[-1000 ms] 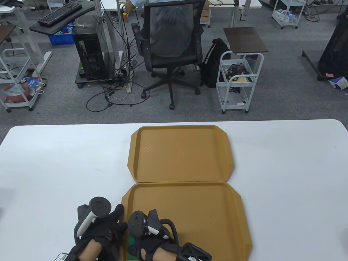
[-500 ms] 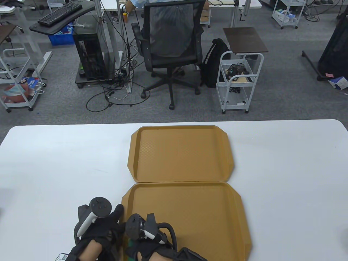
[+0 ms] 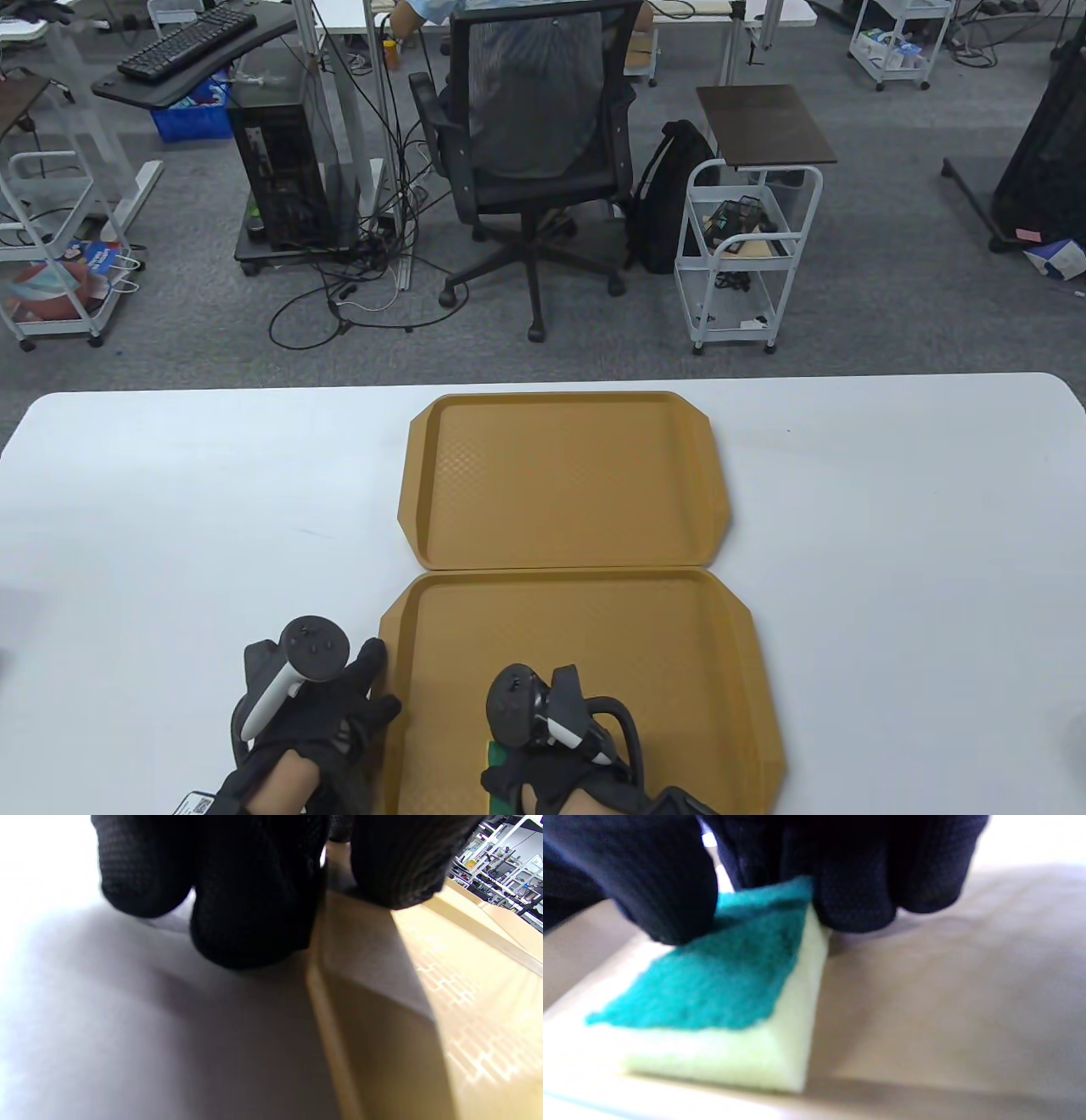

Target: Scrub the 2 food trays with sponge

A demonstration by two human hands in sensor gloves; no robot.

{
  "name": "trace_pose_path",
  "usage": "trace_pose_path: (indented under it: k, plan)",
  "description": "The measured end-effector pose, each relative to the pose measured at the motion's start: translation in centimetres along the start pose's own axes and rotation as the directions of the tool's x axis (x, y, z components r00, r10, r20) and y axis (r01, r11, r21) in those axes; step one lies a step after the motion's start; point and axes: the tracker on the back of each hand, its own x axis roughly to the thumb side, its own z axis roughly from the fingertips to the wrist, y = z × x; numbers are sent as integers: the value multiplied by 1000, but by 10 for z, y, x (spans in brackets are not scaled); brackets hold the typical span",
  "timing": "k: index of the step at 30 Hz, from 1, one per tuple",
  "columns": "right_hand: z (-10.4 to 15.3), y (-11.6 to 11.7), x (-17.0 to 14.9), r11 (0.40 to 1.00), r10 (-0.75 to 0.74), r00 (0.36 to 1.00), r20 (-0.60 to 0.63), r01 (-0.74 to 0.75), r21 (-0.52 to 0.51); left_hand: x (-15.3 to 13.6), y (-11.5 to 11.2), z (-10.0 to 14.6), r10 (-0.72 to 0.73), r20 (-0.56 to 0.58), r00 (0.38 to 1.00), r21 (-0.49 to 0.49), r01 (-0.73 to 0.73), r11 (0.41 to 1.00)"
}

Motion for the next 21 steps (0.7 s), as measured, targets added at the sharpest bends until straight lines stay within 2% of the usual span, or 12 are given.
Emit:
trace_pose_path:
  k: [13, 18, 21]
  plan:
    - [46, -23, -109, 998, 17, 986, -165, -26, -50, 0, 0, 0, -1, -6, 1000, 1, 1, 1000]
    - [59, -28, -136, 994, 64, 974, -219, -83, -78, 0, -1, 0, -1, -7, 1000, 3, 2, 1000]
    - [65, -29, -141, 990, 76, 978, -196, -98, -102, -1, -1, 0, 14, -7, 1000, -6, -14, 1000]
